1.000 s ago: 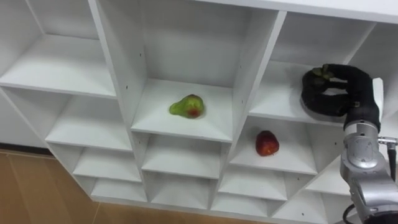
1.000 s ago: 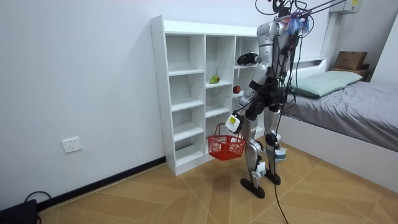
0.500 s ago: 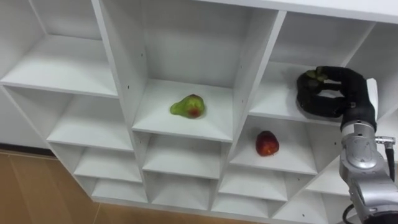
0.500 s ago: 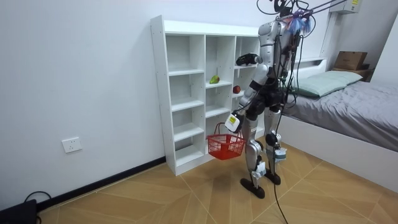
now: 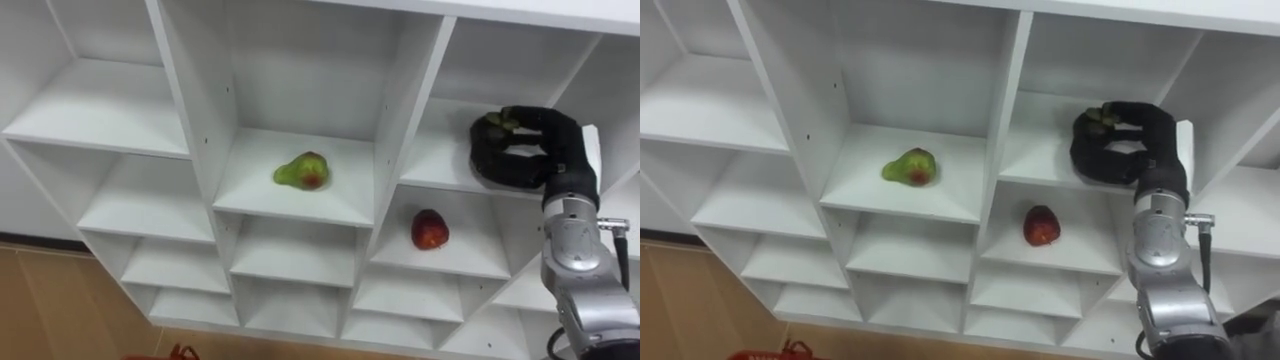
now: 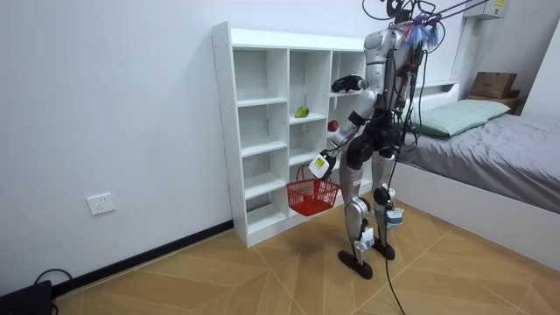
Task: Collect fruits from the closet
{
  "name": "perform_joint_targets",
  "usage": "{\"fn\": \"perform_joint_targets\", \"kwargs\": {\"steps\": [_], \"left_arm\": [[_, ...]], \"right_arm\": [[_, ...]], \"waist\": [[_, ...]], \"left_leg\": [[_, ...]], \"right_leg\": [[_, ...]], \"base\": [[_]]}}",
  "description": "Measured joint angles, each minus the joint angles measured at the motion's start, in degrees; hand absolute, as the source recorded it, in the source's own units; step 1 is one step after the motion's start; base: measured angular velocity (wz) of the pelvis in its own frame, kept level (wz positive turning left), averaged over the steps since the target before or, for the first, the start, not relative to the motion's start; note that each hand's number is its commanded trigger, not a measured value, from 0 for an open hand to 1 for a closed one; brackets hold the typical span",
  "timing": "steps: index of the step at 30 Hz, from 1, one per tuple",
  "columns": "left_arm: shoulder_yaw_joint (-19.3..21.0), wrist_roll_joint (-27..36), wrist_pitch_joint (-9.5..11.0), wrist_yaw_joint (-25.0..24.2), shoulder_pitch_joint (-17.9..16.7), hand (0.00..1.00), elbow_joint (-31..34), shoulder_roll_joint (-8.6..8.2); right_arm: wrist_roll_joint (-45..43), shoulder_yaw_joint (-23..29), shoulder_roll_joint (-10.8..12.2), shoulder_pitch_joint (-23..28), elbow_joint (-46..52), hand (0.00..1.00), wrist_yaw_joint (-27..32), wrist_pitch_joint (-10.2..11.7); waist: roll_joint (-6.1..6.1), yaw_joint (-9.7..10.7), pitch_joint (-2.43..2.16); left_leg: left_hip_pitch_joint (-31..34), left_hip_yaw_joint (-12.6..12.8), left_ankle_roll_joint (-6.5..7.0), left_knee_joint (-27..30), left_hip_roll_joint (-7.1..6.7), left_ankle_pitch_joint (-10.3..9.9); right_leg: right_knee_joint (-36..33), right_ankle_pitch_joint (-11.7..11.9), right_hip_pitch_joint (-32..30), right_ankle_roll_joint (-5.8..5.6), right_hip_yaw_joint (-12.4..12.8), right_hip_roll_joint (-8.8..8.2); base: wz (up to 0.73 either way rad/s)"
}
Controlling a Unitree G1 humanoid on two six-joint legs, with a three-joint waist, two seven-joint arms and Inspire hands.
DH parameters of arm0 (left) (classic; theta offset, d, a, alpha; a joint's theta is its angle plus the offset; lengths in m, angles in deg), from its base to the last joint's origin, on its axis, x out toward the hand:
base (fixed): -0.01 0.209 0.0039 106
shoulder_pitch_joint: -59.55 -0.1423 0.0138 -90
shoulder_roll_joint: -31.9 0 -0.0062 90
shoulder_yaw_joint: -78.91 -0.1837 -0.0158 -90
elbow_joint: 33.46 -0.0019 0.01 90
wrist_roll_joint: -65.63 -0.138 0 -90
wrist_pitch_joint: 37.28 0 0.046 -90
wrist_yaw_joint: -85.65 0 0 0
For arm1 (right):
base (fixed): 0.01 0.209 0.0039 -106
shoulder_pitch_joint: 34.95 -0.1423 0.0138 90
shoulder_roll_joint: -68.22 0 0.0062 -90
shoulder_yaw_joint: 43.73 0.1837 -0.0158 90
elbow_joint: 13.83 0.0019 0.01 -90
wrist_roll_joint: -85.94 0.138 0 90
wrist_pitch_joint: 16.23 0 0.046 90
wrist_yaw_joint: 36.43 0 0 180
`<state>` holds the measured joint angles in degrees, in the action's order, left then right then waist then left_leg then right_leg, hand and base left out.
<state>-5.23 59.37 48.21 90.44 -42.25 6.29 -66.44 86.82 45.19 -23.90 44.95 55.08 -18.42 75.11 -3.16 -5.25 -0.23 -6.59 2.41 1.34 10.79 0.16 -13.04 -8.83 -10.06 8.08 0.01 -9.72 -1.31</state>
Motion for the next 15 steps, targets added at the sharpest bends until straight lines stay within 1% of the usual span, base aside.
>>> {"fn": "perform_joint_targets", "kwargs": {"steps": [2,4,7,10,11,12,15], "left_arm": [[-0.6,0.1,0.0,0.1,0.4,1.00,0.0,-0.18],[-1.5,0.8,0.0,-0.1,0.5,1.00,0.5,-0.29],[-1.6,1.5,0.7,-1.4,1.1,1.00,1.0,-0.72],[-1.8,2.4,0.9,-2.2,1.0,1.00,3.8,-0.98],[-2.6,4.1,1.2,-2.4,1.0,1.00,5.0,-1.08],[-3.5,6.0,2.0,-2.6,1.2,1.00,5.5,-1.08],[-6.4,9.7,2.9,-2.9,2.1,1.00,5.5,-1.17]], "right_arm": [[-1.5,-0.1,0.2,0.2,0.6,1.00,-0.1,0.0],[-3.4,-0.1,0.9,0.4,1.2,1.00,-0.3,0.0],[-5.8,-0.1,1.5,0.4,1.7,1.00,-0.5,0.0],[-7.7,-0.1,2.2,1.4,2.9,1.00,-0.5,0.7],[-7.7,-0.3,2.2,2.4,4.3,1.00,-0.5,0.8],[-7.6,-0.6,2.3,3.2,4.8,1.00,-0.5,1.6],[-7.6,-1.2,2.6,4.4,6.1,1.00,-0.8,2.0]], "waist": [[0.04,0.4,0.00],[0.05,0.8,0.01],[0.03,1.2,0.01],[0.01,1.7,0.01],[0.01,1.9,0.01],[0.02,2.0,0.01],[0.01,2.4,0.02]], "left_leg": [[0.0,0.0,0.05,0.0,0.02,0.0],[0.0,0.3,0.05,0.0,0.03,0.0],[0.0,0.4,0.05,0.0,0.05,0.0],[0.0,0.4,0.05,0.0,0.05,0.0],[0.0,0.4,0.05,0.0,0.04,0.0],[-0.1,0.4,0.05,0.0,-0.01,0.0],[-0.3,0.5,0.05,0.0,-0.04,0.0]], "right_leg": [[0.0,0.0,0.0,0.00,-0.1,-0.04],[0.0,0.0,0.0,0.00,0.0,-0.03],[0.0,0.0,0.0,0.00,0.1,-0.02],[0.0,0.0,-0.1,0.00,0.1,0.02],[0.0,0.0,-0.1,0.00,0.1,0.01],[0.0,0.0,0.0,0.00,0.3,0.01],[0.0,0.0,0.1,0.00,1.0,0.10]], "base": [[0.02],[0.00],[0.00],[0.00],[0.00],[0.00],[-0.03]]}}
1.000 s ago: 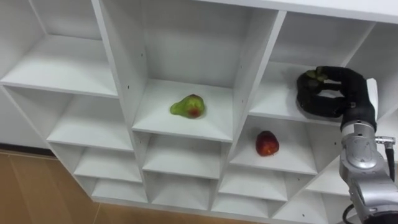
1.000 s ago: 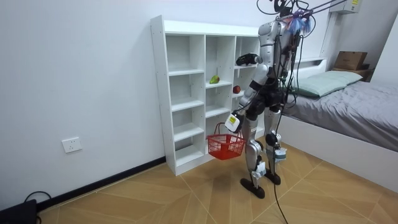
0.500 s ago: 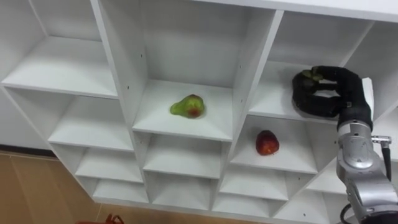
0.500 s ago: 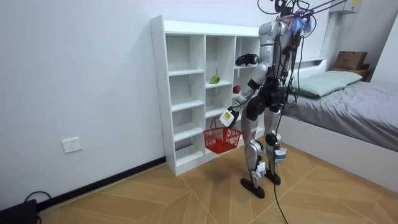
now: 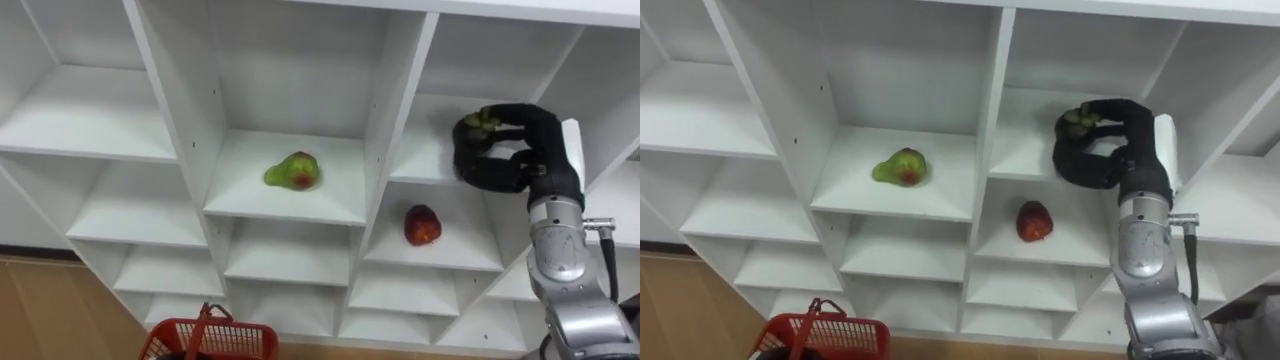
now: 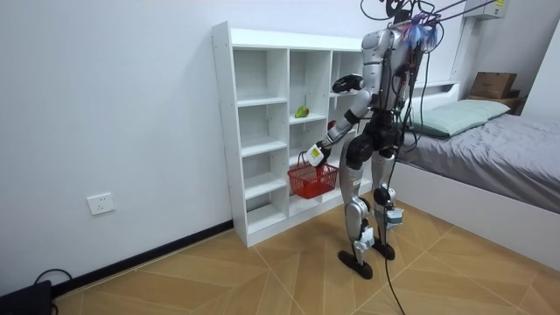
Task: Collect fruits from the closet
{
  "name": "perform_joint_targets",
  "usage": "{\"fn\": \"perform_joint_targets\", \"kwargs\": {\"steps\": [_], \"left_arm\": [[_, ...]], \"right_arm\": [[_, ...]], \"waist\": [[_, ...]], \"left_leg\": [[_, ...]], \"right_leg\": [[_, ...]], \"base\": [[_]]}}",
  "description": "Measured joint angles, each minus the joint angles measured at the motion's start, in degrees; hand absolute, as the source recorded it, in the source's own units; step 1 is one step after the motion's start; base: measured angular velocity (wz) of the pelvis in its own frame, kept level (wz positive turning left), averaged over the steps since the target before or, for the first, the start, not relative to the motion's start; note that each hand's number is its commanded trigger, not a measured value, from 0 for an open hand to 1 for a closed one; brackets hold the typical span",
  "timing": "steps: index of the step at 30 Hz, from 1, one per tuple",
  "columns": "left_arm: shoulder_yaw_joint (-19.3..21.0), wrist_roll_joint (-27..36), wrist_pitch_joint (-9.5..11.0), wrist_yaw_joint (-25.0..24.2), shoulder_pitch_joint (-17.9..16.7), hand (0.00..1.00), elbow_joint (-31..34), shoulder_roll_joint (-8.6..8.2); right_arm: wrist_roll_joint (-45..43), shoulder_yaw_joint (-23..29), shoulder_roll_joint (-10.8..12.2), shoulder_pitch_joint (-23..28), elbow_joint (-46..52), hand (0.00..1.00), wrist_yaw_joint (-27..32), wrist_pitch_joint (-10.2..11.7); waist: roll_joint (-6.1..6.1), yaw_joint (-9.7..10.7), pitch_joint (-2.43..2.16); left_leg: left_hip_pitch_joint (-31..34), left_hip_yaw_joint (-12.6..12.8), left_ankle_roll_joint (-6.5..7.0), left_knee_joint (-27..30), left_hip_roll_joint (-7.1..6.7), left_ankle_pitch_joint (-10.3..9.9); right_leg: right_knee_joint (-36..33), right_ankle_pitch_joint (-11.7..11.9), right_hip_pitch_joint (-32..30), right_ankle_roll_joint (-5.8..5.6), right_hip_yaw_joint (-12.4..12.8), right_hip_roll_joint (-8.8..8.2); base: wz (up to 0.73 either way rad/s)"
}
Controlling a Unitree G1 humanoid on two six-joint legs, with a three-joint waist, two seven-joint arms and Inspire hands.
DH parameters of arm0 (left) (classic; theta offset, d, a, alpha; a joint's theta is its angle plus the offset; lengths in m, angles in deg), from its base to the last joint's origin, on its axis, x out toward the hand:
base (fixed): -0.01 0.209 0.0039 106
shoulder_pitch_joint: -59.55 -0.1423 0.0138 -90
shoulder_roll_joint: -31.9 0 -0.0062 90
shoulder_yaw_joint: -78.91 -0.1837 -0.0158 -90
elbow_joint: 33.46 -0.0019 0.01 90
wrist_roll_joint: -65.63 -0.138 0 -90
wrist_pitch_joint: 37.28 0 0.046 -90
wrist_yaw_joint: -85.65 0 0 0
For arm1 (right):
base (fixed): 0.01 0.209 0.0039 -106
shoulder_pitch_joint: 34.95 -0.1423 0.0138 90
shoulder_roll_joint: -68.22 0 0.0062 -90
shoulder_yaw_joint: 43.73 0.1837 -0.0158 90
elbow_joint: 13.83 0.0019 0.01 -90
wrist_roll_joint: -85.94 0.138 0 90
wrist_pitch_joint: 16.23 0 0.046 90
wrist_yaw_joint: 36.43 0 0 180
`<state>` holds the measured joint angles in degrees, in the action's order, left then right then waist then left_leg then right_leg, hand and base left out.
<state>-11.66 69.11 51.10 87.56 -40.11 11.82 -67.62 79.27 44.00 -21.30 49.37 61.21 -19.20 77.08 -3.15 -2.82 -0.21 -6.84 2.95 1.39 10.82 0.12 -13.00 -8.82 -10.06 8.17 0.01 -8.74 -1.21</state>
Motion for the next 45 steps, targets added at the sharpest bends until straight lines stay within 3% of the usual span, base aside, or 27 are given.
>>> {"fn": "perform_joint_targets", "kwargs": {"steps": [11,24,36,45], "left_arm": [[-5.3,3.2,0.5,-2.1,0.1,1.00,1.8,-0.15],[-6.4,3.3,0.6,-7.2,0.2,1.00,5.3,-0.13],[-6.5,3.7,0.8,-7.2,0.1,1.00,5.2,-0.35],[-6.5,3.7,1.0,-7.6,0.1,1.00,5.2,-0.62]], "right_arm": [[0.1,-0.4,0.5,0.3,0.5,1.00,-1.9,0.8],[-0.4,-2.4,1.0,2.4,8.8,1.00,-6.2,0.3],[-1.6,-2.7,1.9,5.0,16.5,1.00,-6.2,0.3],[-1.6,-2.7,2.0,5.0,18.0,1.00,-7.0,0.4]], "waist": [[0.07,1.8,0.32],[-0.05,1.9,0.29],[-0.84,1.7,0.13],[-0.52,1.8,0.32]], "left_leg": [[-0.2,0.2,-0.02,-0.4,0.07,0.0],[1.0,1.7,-0.03,-0.1,0.18,0.0],[1.1,2.9,-0.03,-0.1,0.27,0.0],[1.2,3.0,-0.03,-0.1,0.31,0.0]], "right_leg": [[-0.1,0.0,0.0,0.00,0.7,0.23],[-0.9,0.0,-2.4,0.00,1.6,0.23],[-1.2,0.0,-3.2,0.03,2.6,0.35],[-1.4,0.0,-3.3,0.04,2.6,0.36]], "base": [[-0.02],[-0.04],[-0.05],[0.00]]}}
